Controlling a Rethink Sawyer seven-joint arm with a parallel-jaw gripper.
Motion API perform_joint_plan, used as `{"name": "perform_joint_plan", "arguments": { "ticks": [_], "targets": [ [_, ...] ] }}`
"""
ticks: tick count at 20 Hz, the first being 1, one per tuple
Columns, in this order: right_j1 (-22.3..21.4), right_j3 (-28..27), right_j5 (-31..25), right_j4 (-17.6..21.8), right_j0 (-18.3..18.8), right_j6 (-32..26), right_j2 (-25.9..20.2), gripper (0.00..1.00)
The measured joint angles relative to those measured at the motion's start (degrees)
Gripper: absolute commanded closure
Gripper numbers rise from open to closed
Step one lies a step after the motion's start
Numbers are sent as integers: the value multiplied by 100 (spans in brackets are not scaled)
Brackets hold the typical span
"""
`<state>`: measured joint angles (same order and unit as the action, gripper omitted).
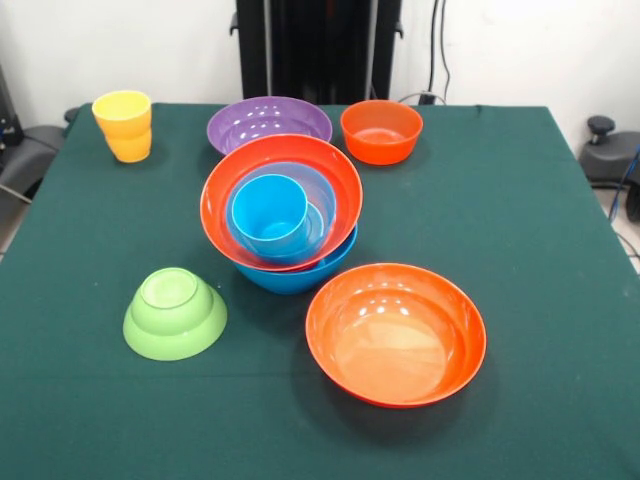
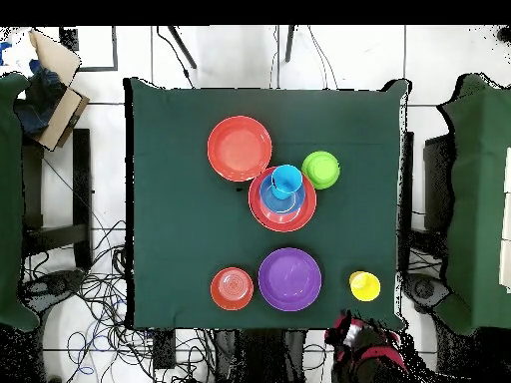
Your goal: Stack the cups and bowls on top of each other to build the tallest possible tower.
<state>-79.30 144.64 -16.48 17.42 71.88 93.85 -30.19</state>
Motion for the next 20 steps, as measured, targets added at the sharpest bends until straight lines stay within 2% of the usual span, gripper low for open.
{"name": "perform_joint_plan", "arguments": {
  "ticks": [4,6,9,10,12,13,17,18,20],
  "targets": [
    [-148,469,104,4,392,0,-414,0],
    [-119,549,136,90,417,0,-476,0],
    [49,590,202,462,355,0,-475,0],
    [271,562,270,880,224,0,-394,0],
    [447,534,339,1187,109,0,-302,0],
    [625,507,413,1470,-5,0,-195,0],
    [1001,368,598,2000,-287,2,116,0],
    [1227,271,690,2220,-459,4,315,0],
    [1396,203,758,2349,-587,4,461,0]
  ]
}}
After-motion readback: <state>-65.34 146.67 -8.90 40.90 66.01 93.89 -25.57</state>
